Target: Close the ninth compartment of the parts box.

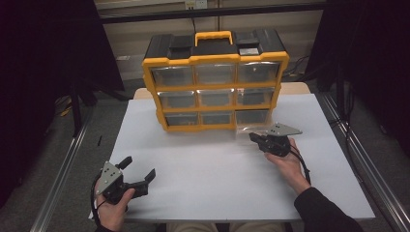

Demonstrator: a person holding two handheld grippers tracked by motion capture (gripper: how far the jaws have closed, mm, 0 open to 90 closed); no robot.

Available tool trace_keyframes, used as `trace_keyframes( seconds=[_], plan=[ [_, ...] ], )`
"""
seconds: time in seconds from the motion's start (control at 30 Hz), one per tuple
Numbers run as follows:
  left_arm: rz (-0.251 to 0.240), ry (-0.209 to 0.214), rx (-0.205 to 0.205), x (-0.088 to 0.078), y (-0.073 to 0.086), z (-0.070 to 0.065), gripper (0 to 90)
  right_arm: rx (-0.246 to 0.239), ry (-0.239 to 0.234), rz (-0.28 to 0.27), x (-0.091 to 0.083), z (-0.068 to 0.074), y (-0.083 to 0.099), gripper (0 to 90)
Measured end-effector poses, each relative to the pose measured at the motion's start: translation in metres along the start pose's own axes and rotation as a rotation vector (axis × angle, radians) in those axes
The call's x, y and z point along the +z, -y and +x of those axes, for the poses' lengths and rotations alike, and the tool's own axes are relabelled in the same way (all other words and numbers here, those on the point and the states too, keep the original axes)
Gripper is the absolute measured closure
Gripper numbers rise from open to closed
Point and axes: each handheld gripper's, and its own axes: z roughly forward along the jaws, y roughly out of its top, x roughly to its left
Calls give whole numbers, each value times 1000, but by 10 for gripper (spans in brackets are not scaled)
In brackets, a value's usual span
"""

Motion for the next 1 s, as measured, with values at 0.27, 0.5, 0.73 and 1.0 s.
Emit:
trace_keyframes(
  seconds=[0.27, 0.5, 0.73, 1.0],
  plan=[
    [0, -4, 3, -1, 0, 0, 38, 6, 8, 0, 3, -1, -1, 900],
    [0, 1, -3, 0, 0, 0, 38, 6, 19, -3, 4, -3, -2, 900],
    [-4, -3, -9, 0, 0, 0, 38, 7, 25, -10, 7, -4, -2, 900],
    [1, -1, -8, 0, 0, 0, 38, 12, 26, -19, 7, -5, -4, 900]
  ],
)
